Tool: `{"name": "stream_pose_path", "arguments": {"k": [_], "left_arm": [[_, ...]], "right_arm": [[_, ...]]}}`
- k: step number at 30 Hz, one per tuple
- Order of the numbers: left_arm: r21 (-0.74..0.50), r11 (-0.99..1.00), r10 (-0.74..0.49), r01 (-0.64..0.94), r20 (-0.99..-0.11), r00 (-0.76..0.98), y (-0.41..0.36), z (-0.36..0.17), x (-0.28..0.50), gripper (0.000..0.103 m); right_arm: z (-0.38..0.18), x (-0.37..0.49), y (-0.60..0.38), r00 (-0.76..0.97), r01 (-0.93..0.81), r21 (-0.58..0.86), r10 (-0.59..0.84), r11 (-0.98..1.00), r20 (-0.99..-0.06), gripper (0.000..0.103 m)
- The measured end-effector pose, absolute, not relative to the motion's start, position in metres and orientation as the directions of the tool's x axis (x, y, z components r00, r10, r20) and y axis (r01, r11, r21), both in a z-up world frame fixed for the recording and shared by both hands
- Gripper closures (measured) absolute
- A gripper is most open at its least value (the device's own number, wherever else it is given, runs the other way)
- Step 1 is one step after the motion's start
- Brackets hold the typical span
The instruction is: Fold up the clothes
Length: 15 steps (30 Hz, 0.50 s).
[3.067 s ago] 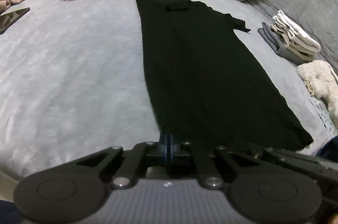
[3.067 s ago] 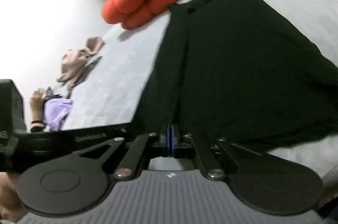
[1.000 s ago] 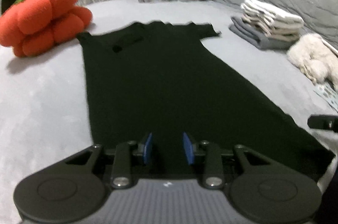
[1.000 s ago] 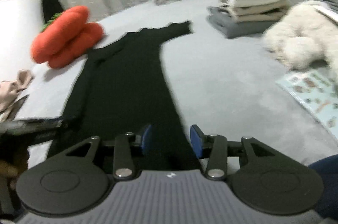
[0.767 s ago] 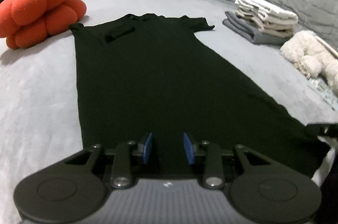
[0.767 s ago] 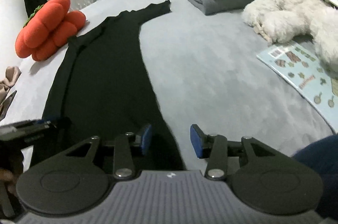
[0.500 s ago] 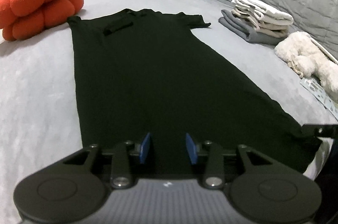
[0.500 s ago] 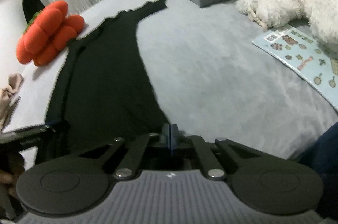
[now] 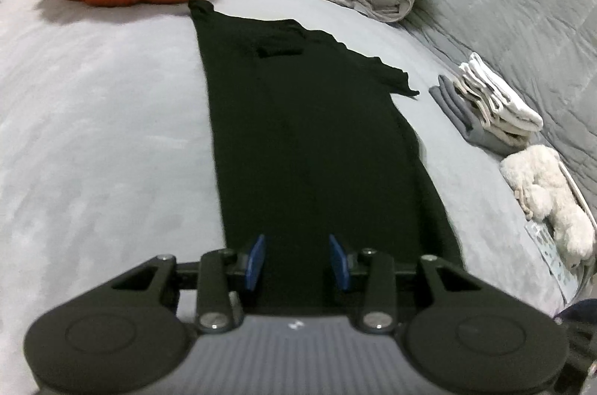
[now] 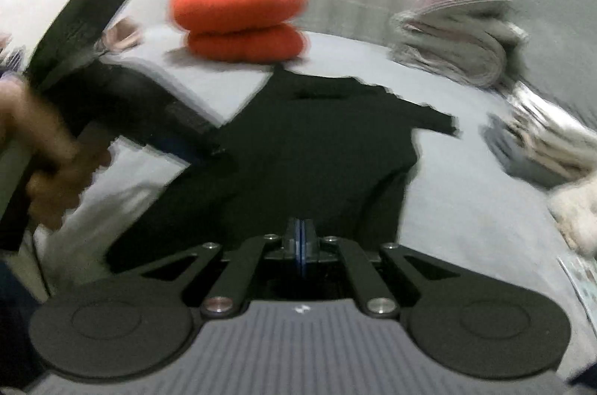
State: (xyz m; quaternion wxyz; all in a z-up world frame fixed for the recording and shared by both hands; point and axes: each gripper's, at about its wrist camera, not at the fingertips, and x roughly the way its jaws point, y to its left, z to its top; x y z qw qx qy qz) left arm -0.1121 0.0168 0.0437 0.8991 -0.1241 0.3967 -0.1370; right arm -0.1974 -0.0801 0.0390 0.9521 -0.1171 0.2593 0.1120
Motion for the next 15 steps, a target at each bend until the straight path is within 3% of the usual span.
{"name": "stream_pose_path", "arguments": {"k": [15], "left_arm": [[-0.353, 0.915, -0.392, 0.194, -0.666, 0.635, 0.015, 0.049, -0.117, 0.062]], "right_arm": [[0.027, -0.200, -0.077, 0.795, -0.307, -0.192, 0.140, 0.932, -0.590, 0.102]]}}
